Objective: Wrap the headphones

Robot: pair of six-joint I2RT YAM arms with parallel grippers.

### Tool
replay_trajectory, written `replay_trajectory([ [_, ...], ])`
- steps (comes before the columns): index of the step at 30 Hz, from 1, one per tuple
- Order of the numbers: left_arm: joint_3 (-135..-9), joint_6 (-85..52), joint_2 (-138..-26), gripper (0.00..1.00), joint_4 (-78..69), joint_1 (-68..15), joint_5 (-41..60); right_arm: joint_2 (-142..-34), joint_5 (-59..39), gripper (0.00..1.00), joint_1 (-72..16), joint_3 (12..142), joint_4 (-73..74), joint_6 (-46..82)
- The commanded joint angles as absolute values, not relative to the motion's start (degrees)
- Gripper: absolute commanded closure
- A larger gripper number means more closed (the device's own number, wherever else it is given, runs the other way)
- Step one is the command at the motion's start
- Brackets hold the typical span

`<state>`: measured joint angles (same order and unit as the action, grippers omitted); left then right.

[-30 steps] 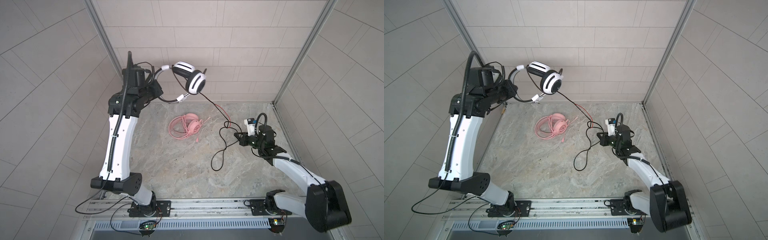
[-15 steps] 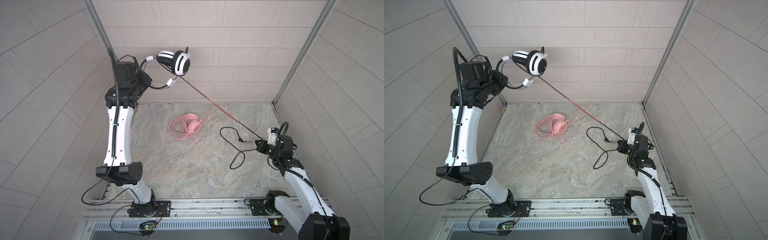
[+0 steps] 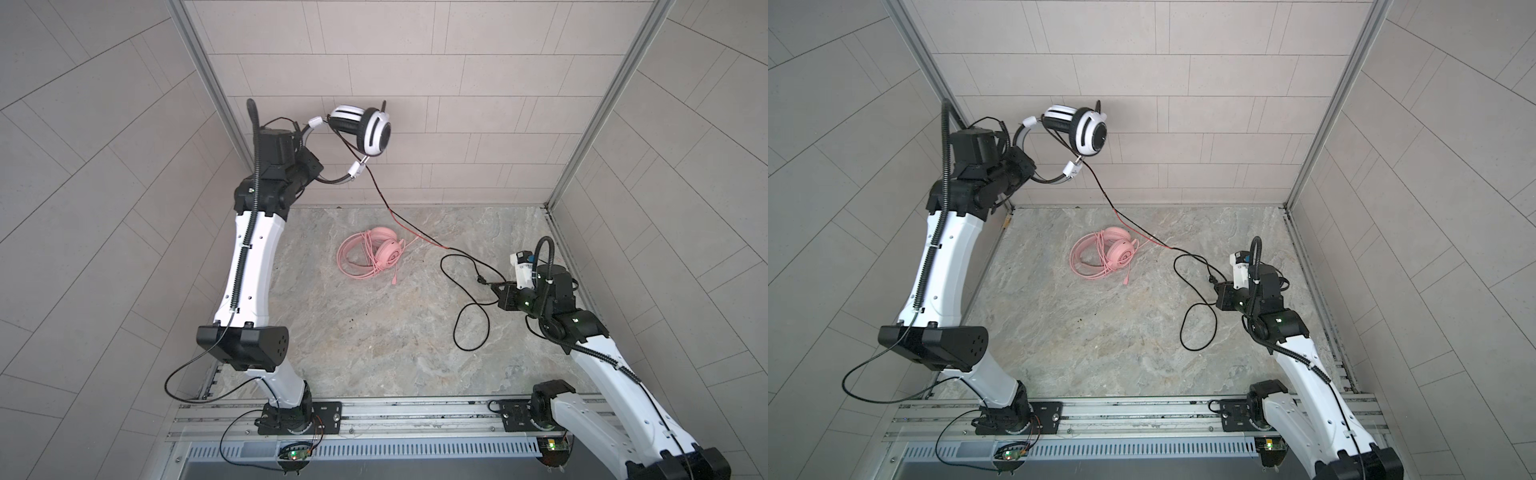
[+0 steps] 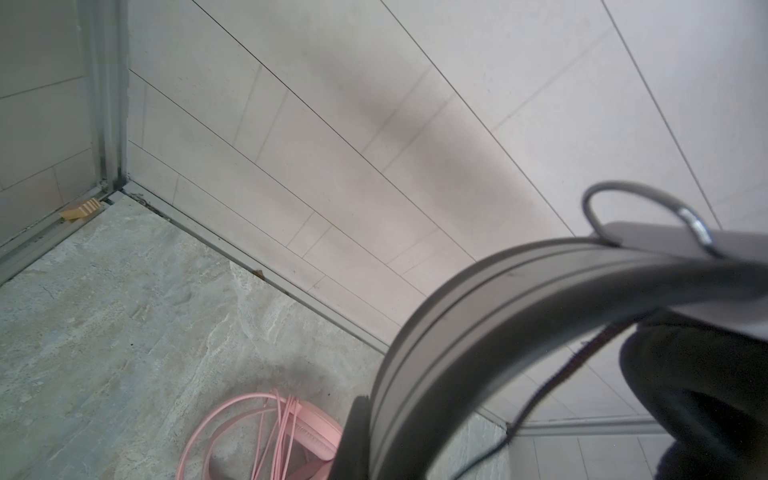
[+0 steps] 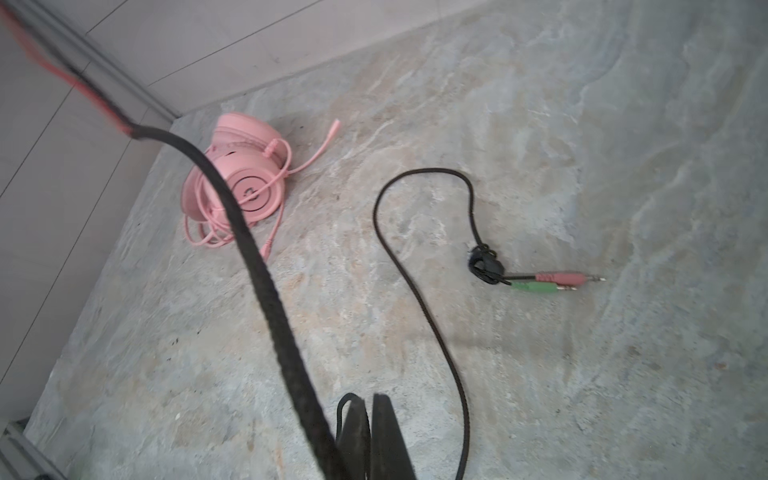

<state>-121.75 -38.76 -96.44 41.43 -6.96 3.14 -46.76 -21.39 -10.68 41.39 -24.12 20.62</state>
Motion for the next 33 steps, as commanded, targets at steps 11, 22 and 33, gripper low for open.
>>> replay_trajectory([
  [11, -124.3, -8.5, -102.0, 1.0, 52.6, -30.1, -11.9, -48.5, -16.1, 1.0, -20.5, 66.6, -40.4, 13.6],
  [22, -124.0, -12.8, -106.9, 1.0, 53.7, -33.6, -3.3, -53.6, -15.1, 1.0, -27.1, 77.0, -45.0, 13.4],
  [33, -119.1, -14.2, -106.2, 1.0, 51.9, -33.9, 9.7, -59.6, -14.0, 1.0, -32.4, 85.3, -47.2, 11.9],
])
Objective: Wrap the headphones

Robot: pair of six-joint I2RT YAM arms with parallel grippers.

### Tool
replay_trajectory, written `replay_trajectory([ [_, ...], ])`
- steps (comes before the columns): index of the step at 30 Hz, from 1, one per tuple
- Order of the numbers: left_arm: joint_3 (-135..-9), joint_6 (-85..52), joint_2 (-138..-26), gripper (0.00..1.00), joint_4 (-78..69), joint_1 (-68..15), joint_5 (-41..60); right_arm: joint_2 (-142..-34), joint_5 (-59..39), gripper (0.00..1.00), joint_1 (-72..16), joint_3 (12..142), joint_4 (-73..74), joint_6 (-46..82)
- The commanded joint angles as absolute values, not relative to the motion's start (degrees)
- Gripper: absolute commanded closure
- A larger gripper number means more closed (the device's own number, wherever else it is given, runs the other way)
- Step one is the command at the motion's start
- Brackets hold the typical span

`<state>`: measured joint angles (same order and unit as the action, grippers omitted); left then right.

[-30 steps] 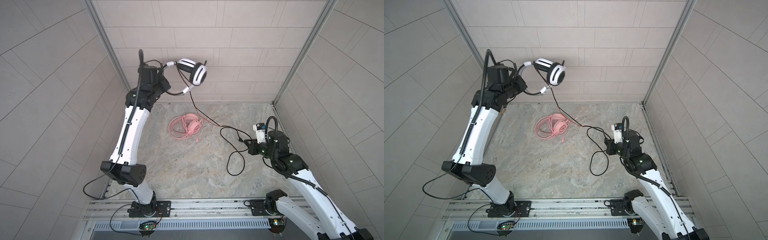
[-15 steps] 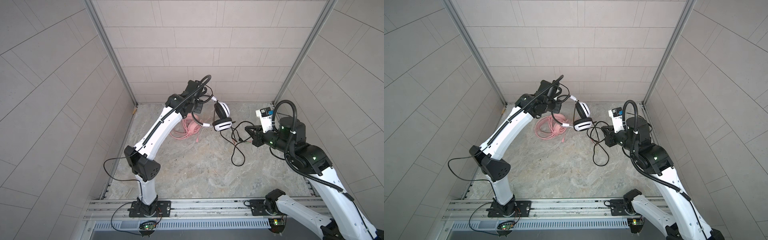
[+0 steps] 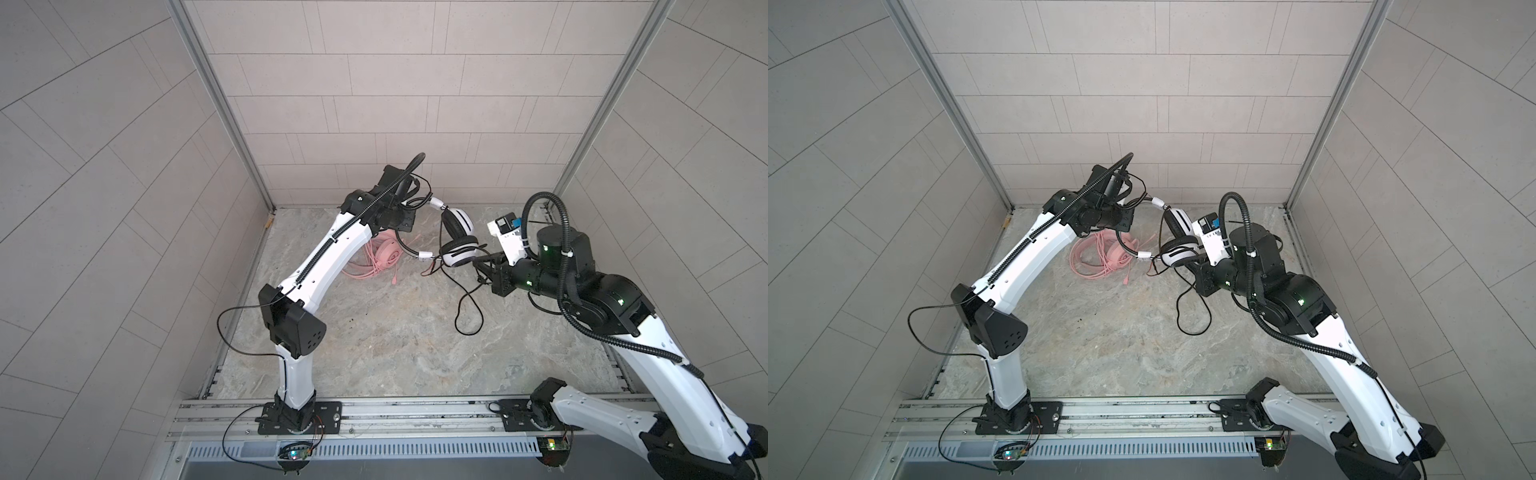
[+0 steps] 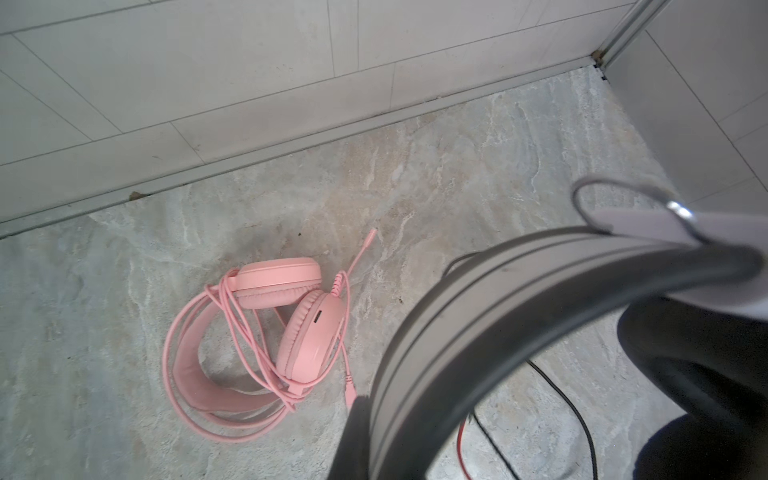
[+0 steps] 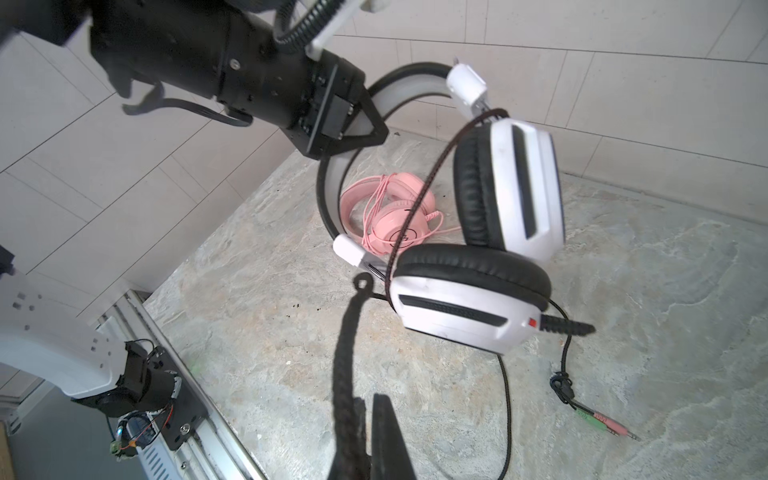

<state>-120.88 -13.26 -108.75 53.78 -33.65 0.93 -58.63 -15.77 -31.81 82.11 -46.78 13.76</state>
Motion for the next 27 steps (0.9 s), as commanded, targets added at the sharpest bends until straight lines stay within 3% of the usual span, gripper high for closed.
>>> replay_trajectory([
  [1, -118.4, -13.2, -106.1, 1.0, 53.0, -33.9, 11.3, -60.3, -13.4, 1.0, -32.4, 86.2, -47.3, 11.5],
  [8, -109.7, -6.8, -100.6, 0.99, 58.7, -33.9, 21.0, -66.6, -8.2, 1.0, -32.3, 93.5, -50.1, 6.3],
  [14, -100.7, -3.3, -91.6, 0.99, 57.1, -33.7, 18.5, -67.7, -0.4, 1.0, -29.8, 95.0, -51.7, 3.7],
  [22, -93.6, 0.4, -83.0, 1.0, 55.1, -33.6, 16.1, -67.3, -4.5, 1.0, -20.4, 90.9, -50.3, 5.9],
  [27, -91.2, 0.2, -81.3, 1.0, 55.0, -33.5, 7.0, -67.0, -12.3, 1.0, -18.9, 91.0, -48.6, 8.7],
])
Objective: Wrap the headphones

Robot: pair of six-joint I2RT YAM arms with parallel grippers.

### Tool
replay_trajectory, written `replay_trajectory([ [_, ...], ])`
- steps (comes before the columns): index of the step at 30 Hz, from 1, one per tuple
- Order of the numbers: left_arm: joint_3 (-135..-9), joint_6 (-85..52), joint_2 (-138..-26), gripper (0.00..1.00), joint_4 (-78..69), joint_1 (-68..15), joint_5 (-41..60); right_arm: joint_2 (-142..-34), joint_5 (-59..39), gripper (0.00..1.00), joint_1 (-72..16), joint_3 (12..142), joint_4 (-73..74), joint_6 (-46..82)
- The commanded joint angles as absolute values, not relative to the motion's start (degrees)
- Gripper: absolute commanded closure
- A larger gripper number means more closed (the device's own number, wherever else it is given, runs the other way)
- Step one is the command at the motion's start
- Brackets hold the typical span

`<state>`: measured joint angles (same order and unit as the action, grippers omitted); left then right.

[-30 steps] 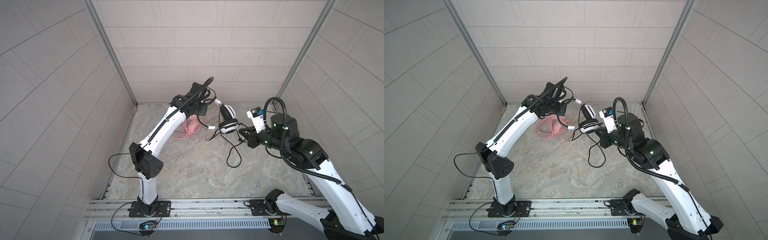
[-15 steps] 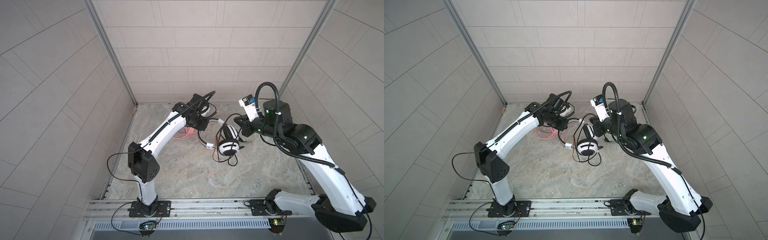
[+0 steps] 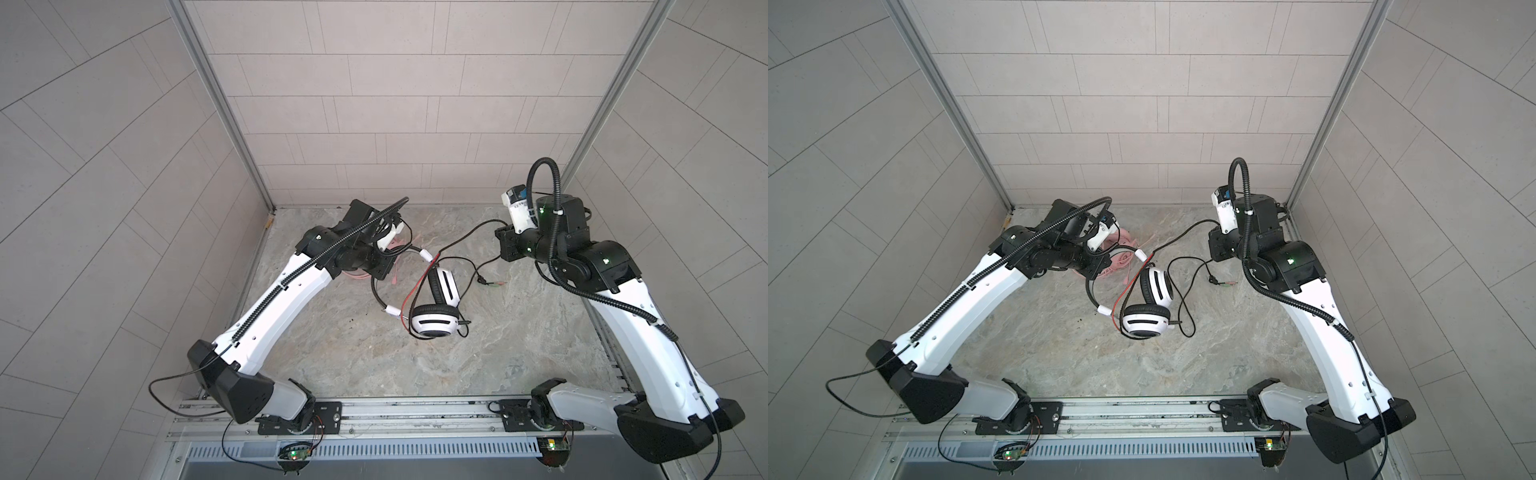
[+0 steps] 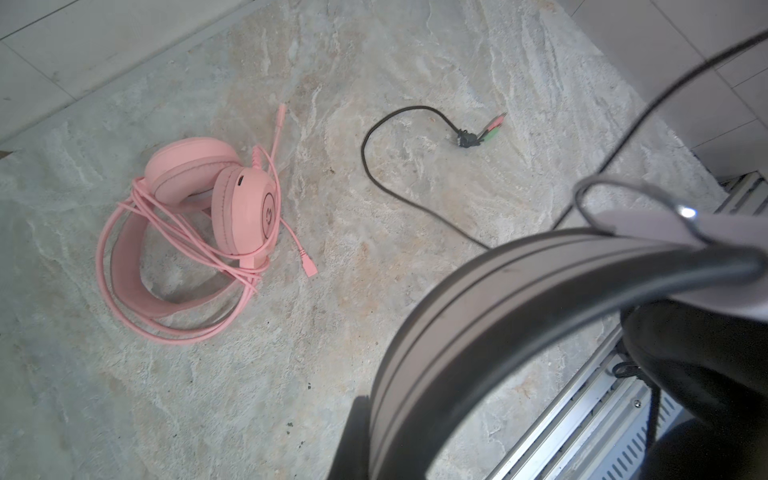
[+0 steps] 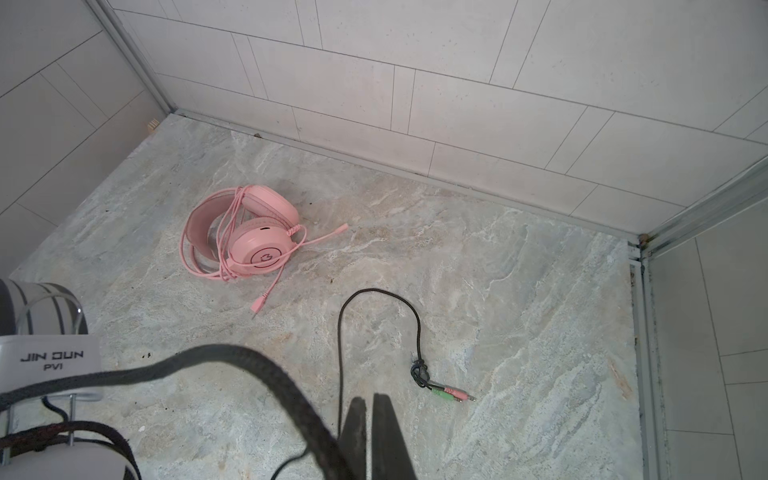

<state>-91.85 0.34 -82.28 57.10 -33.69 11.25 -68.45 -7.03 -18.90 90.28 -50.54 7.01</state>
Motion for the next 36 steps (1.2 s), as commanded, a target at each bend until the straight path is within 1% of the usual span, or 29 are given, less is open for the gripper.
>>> replay_trajectory([
  [1, -91.2, 0.6, -81.4, 1.0, 55.2, -33.4, 7.1, -67.1, -13.3, 1.0, -18.9, 91.3, -48.8, 8.9],
  [3, -91.6, 1.2, -81.5, 1.0, 55.9, -33.4, 8.7, -67.0, -13.0, 1.0, -18.9, 91.5, -49.2, 8.7],
  [9, -91.1, 1.2, -80.1, 1.0, 54.5, -33.4, 16.2, -67.3, -5.0, 1.0, -18.7, 88.3, -49.7, 7.3],
  [12, -91.1, 1.6, -79.1, 1.0, 54.7, -33.4, 20.6, -67.2, -3.1, 1.0, -16.2, 84.7, -47.7, 8.2],
  [17, -89.3, 1.9, -76.0, 1.0, 53.3, -33.4, 27.5, -68.3, -9.7, 1.0, -7.2, 79.6, -41.6, 11.5],
  [20, -87.7, 1.5, -74.0, 1.0, 52.4, -33.4, 29.6, -69.3, -12.4, 1.0, -3.0, 77.6, -37.6, 14.2],
  [31, -85.1, 2.2, -69.7, 1.0, 51.1, -33.1, 26.0, -74.7, -19.4, 1.0, 6.0, 73.0, -27.1, 21.9],
  [36, -84.3, 2.2, -68.5, 1.0, 50.2, -33.0, 27.3, -76.9, -20.8, 1.0, 9.0, 71.3, -25.9, 22.2],
])
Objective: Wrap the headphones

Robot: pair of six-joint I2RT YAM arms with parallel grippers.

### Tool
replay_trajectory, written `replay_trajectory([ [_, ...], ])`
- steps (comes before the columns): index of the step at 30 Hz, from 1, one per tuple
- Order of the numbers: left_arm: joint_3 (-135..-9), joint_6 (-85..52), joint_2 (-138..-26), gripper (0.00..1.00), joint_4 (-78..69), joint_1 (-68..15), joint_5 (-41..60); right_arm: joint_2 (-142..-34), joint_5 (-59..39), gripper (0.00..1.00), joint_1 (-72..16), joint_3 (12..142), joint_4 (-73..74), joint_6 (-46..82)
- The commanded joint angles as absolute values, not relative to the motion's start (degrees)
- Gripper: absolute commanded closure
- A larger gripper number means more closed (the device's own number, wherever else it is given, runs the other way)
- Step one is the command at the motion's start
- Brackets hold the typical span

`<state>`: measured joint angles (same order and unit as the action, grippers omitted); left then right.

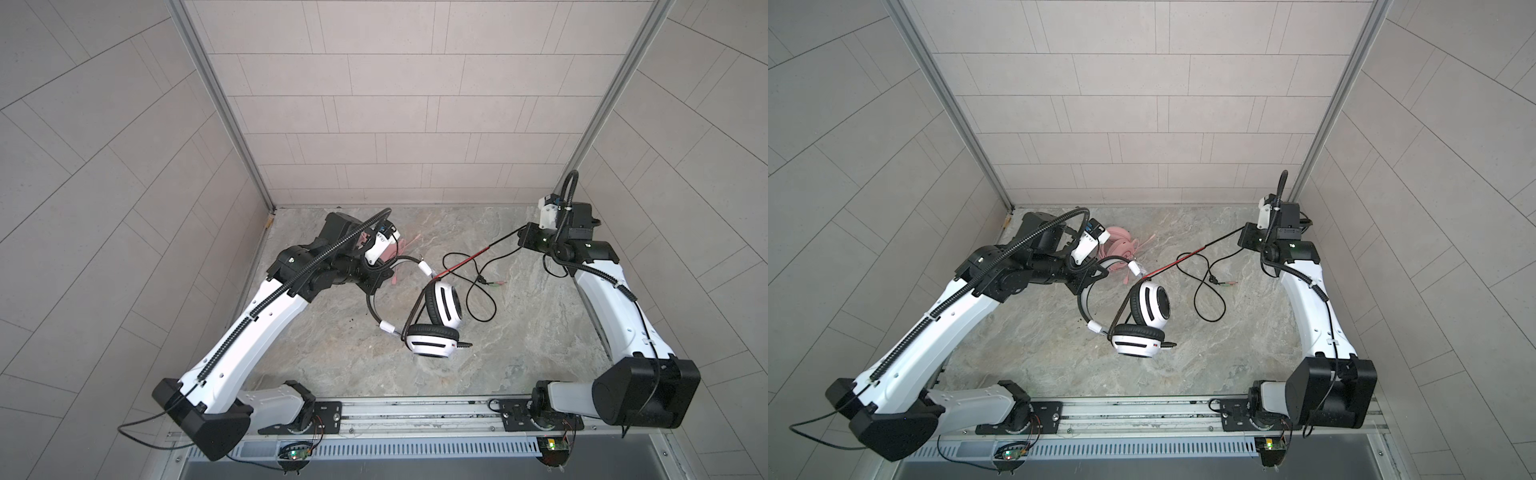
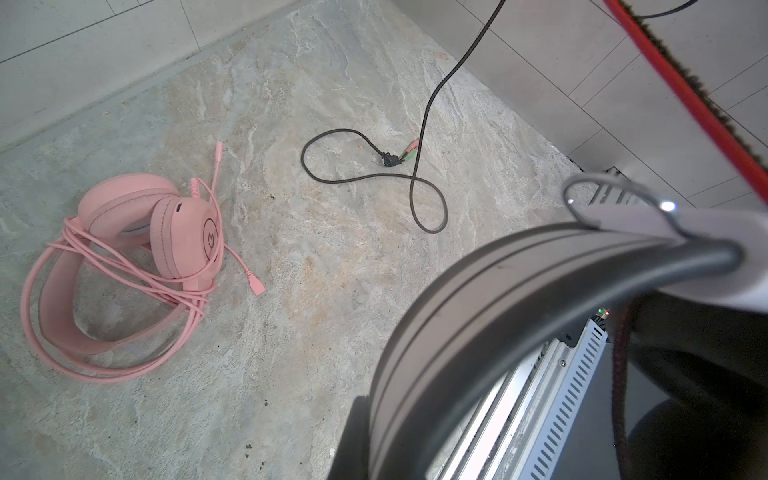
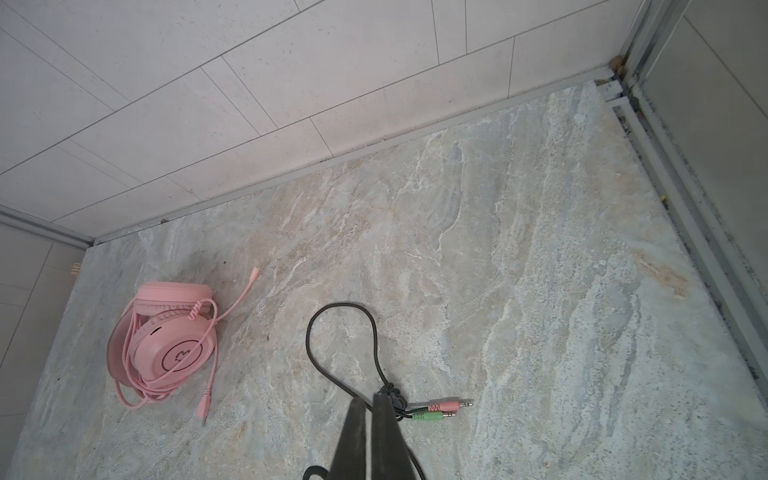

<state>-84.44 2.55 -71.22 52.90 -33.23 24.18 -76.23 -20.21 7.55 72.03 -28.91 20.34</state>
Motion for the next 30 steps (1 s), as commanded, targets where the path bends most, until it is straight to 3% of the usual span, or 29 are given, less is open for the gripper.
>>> replay_trajectory([
  [1, -83.8, 2.3, -68.4, 1.0, 49.9, -32.9, 27.2, -77.0, -20.7, 1.0, 9.3, 70.8, -25.6, 22.2],
  [9, -81.6, -0.2, -67.9, 1.0, 47.3, -30.6, 28.1, -77.0, -26.6, 1.0, 9.6, 67.4, -22.2, 21.6],
  [18, -81.2, -19.6, -69.1, 1.0, 28.1, -22.8, 40.3, -75.3, -24.7, 1.0, -2.2, 57.6, -20.9, 19.4],
  [24, -85.6, -36.9, -70.8, 1.0, 18.5, -19.8, 36.1, -70.8, -23.6, 1.0, -13.4, 49.9, -13.0, 21.5],
  [30, -87.0, -47.6, -72.1, 1.0, 20.7, -19.8, 16.1, -62.1, -16.9, 1.0, -24.3, 44.2, -4.0, 29.9],
])
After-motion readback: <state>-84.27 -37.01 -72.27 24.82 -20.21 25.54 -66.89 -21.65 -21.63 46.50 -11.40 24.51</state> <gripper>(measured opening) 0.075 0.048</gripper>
